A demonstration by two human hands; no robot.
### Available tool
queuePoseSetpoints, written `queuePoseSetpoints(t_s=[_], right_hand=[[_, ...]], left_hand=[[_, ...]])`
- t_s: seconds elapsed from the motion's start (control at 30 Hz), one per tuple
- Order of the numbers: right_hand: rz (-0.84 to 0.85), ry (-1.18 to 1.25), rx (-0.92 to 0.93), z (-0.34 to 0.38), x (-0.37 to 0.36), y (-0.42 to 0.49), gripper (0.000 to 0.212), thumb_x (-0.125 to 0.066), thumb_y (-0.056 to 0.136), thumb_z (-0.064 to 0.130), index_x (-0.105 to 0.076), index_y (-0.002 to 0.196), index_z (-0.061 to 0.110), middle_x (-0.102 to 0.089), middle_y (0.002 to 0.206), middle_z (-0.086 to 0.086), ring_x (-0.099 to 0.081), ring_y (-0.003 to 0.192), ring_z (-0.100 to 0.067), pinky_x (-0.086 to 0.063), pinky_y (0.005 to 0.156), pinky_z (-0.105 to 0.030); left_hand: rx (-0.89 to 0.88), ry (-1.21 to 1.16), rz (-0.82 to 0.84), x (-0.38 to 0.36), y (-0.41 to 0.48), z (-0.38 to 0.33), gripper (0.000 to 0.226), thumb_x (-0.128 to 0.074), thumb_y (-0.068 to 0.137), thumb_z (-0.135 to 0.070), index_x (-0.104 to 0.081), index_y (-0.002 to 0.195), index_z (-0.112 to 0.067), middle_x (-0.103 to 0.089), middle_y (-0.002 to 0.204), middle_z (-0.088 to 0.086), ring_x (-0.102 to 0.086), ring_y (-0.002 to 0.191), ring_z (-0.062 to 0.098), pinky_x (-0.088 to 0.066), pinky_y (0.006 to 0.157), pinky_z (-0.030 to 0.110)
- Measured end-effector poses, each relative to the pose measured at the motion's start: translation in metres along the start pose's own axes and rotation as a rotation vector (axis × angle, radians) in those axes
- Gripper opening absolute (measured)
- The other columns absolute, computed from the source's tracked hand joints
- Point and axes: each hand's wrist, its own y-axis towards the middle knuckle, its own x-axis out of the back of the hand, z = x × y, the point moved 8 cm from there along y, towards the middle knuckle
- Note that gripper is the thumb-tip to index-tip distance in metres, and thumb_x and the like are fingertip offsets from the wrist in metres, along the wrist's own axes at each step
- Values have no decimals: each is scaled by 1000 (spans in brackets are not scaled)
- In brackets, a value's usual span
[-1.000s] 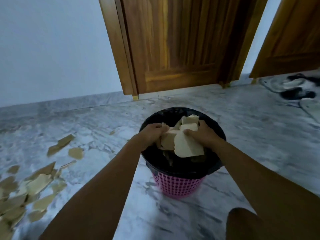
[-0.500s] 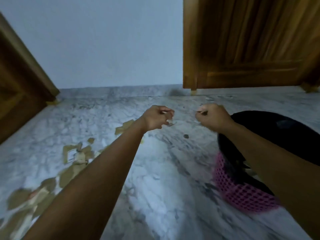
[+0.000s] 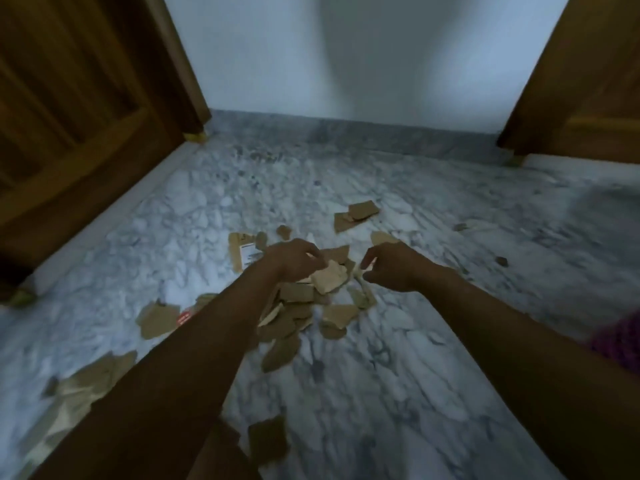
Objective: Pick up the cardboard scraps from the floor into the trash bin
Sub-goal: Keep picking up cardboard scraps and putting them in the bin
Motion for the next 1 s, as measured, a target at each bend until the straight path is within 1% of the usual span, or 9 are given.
queuePoseSetpoints(t_s=[0.2,0.4,0.5,0.57,0.63,0.7,0.77,0.87,1.0], right_hand=[[183,-117,38,26,-87,48,33,-71,87,39,-64,117,27,-63,122,-2,-56,115,-21,-47,96,-34],[351,-275,143,36,-200,63,53,-73,81,38,-55,129,24,-54,134,-5,-54,123,-26,-47,99,-37],[165,-440,91,23,-222,77,68,-64,76,48,-42,135,22,-44,133,-12,-51,115,-34,-50,92,-44],[-67,-504,87,17,-220,85,61,-71,72,32,-50,127,16,-51,117,-17,-56,99,-36,-52,75,-41],[-201,-573,100,3,-227,87,47,-75,68,20,-61,112,12,-58,91,-19,-60,75,-33,-50,62,-37],[-257,-658,130,-11,-235,91,34,-67,71,19,-64,103,12,-56,76,-14,-57,62,-26,-46,55,-31],[-244,-722,123,-21,-241,92,29,-65,74,21,-59,100,12,-53,80,-11,-55,63,-25,-42,53,-30],[-268,-668,108,-25,-239,93,26,-70,81,25,-55,95,8,-52,88,-13,-57,74,-31,-45,57,-36],[-113,-473,30,-27,-237,103,39,-63,91,35,-49,112,5,-51,109,-17,-56,100,-40,-51,76,-48]], left_hand=[[120,-41,-8,-37,-11,101,28,-72,85,-29,-72,110,-17,-65,120,4,-60,114,22,-49,88,31],[363,94,174,-131,-81,215,40,-82,74,-26,-68,111,-21,-64,123,3,-61,110,20,-49,91,30],[386,159,239,-177,-108,249,54,-86,66,-35,-62,113,-27,-57,118,-1,-56,109,18,-44,85,30],[347,242,158,-201,-116,259,50,-75,71,-42,-57,117,-32,-49,116,-1,-54,107,19,-46,83,33],[346,271,27,-226,-122,263,49,-37,82,-47,-57,122,-27,-51,114,3,-59,104,25,-50,84,38],[332,314,-101,-242,-123,263,41,-39,84,-38,-61,115,-23,-57,102,6,-63,86,32,-53,69,41],[313,384,-154,-249,-124,271,42,-72,69,-32,-58,108,-23,-55,92,5,-58,73,31,-50,54,42],[347,309,-59,-260,-121,293,69,-86,49,-40,-54,106,-16,-55,98,12,-57,84,37,-52,64,47],[453,220,-68,-241,-107,288,58,-70,79,-52,-56,113,-7,-46,116,15,-47,109,37,-44,88,47]])
